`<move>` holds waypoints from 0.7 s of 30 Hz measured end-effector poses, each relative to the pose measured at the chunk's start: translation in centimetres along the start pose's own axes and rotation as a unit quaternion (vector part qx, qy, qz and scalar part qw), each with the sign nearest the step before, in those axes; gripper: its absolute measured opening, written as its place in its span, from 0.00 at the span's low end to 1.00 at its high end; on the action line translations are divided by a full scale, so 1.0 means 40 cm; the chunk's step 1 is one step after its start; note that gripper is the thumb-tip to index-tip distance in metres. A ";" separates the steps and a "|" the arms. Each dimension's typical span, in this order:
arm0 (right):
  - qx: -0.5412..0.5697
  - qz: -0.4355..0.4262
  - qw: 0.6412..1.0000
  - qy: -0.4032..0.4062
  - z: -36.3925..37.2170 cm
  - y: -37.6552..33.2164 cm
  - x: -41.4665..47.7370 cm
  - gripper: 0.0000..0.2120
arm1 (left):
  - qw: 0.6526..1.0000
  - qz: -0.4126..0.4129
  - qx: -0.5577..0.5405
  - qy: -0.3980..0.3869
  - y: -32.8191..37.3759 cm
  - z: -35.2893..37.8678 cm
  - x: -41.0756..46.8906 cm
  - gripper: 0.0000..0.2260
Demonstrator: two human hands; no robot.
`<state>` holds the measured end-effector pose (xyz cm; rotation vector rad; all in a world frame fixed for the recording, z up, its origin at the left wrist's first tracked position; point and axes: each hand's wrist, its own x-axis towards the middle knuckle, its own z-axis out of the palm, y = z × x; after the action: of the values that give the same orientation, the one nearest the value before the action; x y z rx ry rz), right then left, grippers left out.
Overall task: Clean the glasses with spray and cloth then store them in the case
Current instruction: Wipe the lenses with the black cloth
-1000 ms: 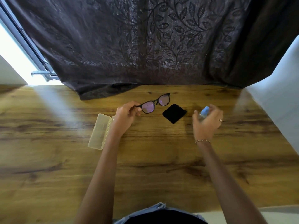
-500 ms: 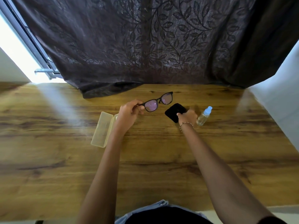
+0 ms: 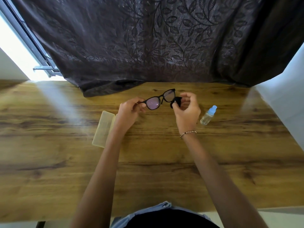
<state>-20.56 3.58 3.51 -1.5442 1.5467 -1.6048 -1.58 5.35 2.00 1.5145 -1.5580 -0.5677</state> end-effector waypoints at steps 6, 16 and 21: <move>-0.067 -0.143 0.985 -0.077 0.047 -0.052 -0.019 0.15 | 1.000 0.015 -0.007 0.002 0.026 0.005 -0.006 0.05; -0.158 -0.261 0.944 -0.127 0.052 -0.023 -0.052 0.14 | 0.999 -0.013 -0.003 0.042 0.038 0.016 -0.009 0.06; -0.166 -0.303 0.925 -0.158 0.059 -0.019 -0.061 0.13 | 0.998 -0.035 -0.008 0.055 0.051 0.024 0.000 0.07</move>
<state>-17.47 4.96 2.61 -2.5164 1.2708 -1.3036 -3.52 5.45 3.15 1.5667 -1.4167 -0.5263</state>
